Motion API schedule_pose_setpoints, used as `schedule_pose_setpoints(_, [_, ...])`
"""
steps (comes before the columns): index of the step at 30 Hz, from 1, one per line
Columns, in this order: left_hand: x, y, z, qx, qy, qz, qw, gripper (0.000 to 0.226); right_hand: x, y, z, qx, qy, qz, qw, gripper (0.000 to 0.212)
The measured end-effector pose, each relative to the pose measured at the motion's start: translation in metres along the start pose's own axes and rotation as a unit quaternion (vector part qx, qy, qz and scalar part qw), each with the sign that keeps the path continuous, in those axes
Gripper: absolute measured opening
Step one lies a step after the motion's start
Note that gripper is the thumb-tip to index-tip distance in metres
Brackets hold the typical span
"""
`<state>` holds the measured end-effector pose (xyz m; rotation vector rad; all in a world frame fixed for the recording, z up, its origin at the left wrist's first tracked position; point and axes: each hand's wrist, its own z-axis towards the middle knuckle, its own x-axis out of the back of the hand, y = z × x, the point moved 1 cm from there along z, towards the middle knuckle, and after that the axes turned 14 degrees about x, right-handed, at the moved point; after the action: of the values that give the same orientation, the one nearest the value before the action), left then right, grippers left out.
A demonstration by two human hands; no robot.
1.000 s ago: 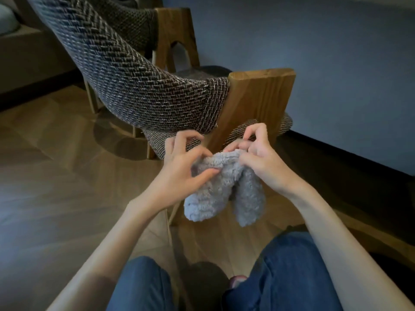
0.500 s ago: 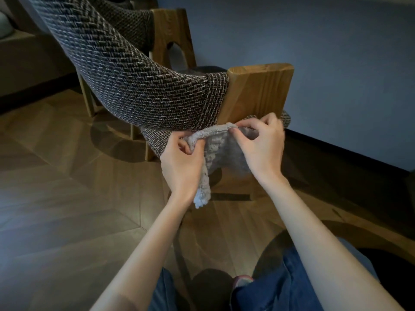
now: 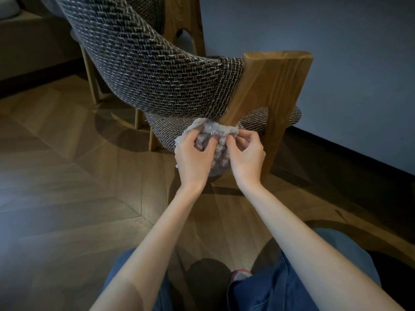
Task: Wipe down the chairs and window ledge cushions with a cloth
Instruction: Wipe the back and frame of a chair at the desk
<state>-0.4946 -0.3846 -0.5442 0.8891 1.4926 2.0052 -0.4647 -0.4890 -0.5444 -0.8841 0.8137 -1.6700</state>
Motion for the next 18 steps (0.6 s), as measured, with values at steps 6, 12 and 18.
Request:
schedule_pose_setpoints(6, [-0.003, -0.028, -0.019, 0.001, 0.056, 0.015, 0.998, 0.026, -0.006, 0.015, -0.017, -0.011, 0.000, -0.037, 0.999, 0.013])
schedule_pose_setpoints(12, [-0.001, -0.046, -0.021, -0.020, 0.065, 0.019, 0.998, 0.024, -0.010, 0.026, -0.024, -0.015, 0.010, -0.044, 0.999, 0.010])
schedule_pose_setpoints(18, [-0.005, -0.084, -0.036, 0.079, 0.077, 0.011, 0.994, 0.018, -0.019, 0.045, -0.043, -0.012, -0.035, -0.014, 0.999, 0.016])
